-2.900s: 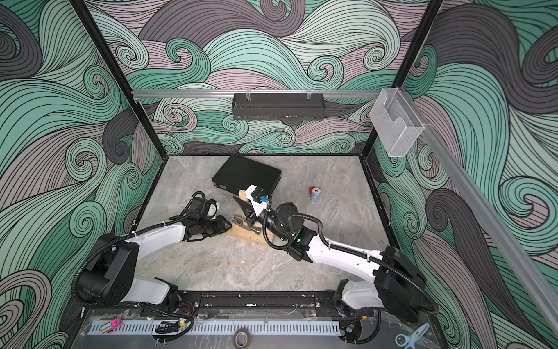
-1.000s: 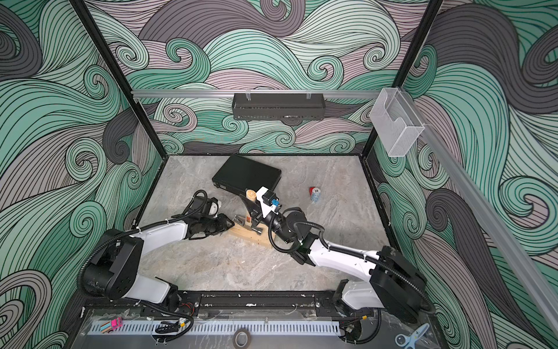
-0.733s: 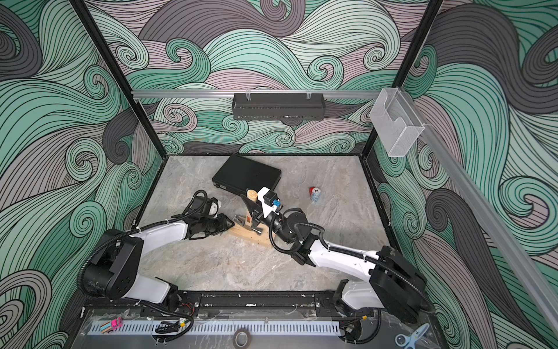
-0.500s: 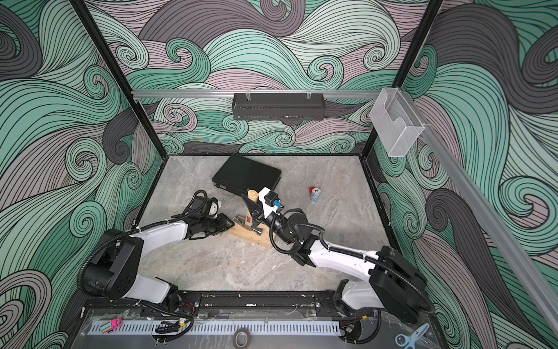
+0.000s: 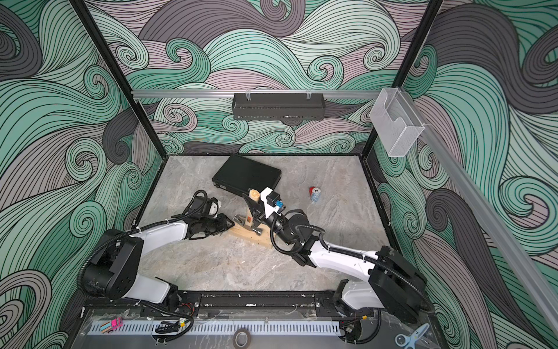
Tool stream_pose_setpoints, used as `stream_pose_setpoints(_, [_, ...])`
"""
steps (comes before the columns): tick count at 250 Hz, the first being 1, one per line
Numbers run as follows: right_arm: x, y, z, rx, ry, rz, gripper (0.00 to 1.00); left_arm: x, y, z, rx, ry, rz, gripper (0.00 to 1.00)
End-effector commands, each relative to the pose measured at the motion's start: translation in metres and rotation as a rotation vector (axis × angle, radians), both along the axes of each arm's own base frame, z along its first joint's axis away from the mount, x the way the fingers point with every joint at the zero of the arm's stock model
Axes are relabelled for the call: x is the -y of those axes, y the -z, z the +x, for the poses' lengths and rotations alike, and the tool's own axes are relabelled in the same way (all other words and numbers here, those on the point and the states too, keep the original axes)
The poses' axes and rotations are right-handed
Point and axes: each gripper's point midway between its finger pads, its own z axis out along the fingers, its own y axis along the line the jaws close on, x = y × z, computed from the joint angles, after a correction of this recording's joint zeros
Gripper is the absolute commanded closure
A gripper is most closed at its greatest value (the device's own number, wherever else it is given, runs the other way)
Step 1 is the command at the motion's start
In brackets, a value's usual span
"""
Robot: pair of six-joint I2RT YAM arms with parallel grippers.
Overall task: Use a claw hammer to pull out a nail
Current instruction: Remove the nail from the mounting plate.
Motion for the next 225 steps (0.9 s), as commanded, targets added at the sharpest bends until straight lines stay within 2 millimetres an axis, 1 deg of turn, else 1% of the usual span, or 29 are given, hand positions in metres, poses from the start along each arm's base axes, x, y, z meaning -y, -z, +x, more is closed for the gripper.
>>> stream_pose_setpoints(1, [-0.0045,0.0056,-0.0116,-0.099,-0.094,0.077,1.00,-0.0405,0.0586,-0.0518,-0.241,-0.053,0.210,0.62])
stream_pose_setpoints(175, [0.0021,0.0122,-0.0114,-0.105,-0.073,0.071,1.00,-0.0414,0.0582,-0.0522,-0.240,-0.053,0.214,0.62])
stream_pose_setpoints(225, [0.0042,0.0104,-0.0117,-0.097,-0.067,0.078,1.00,-0.0411,0.0584,-0.0525,-0.241,-0.052,0.214,0.62])
